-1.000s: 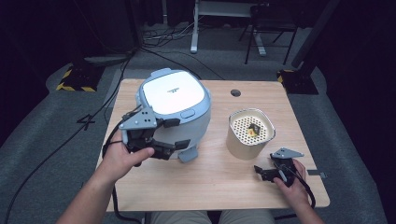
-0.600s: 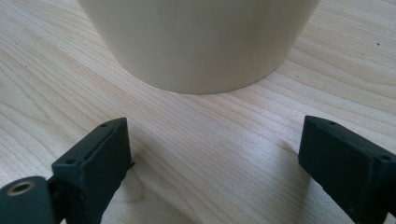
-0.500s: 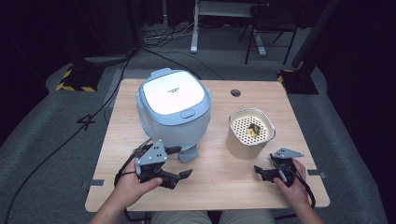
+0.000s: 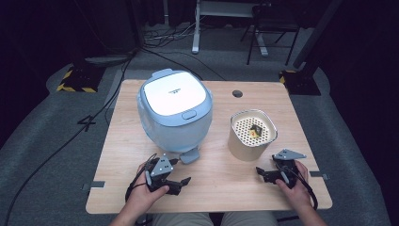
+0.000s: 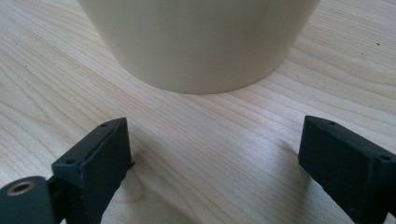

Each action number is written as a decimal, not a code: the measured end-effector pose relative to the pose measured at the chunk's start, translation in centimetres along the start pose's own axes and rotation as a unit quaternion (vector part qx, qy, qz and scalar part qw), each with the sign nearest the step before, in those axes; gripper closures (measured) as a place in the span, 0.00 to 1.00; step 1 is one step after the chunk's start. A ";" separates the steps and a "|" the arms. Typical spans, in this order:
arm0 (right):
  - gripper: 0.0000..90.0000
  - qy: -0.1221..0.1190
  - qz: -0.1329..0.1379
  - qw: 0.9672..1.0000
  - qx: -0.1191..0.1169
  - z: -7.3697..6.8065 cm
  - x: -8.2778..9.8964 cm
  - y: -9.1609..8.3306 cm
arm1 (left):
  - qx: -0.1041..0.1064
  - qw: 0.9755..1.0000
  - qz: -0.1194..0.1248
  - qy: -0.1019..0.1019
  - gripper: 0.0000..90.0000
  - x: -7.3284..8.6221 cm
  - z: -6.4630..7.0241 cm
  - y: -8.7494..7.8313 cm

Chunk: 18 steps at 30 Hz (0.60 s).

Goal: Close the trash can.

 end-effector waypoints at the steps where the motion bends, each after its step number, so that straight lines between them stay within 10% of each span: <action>1: 0.10 0.000 0.000 1.000 0.000 0.0 0.0 0.0 | -0.001 1.000 -0.006 -0.001 0.21 0.3 -0.1 0.2; 12: 0.10 0.000 0.000 1.000 0.000 0.0 0.0 0.0 | -0.064 0.994 -0.092 -0.012 0.19 1.7 -1.2 1.0; 18: 0.10 0.000 0.000 1.000 -0.001 0.0 0.0 0.0 | -0.052 0.993 -0.100 -0.031 0.17 2.0 -2.0 0.6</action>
Point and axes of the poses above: each handheld gripper's, and its own axes: y roughly forward along the jaws, x roughly out of its underside, z roughly to its right, the point moved 2 cm from there along y, roughly forward along the jaws, and after that the axes turned 9 degrees about x, right-handed, at the moved point
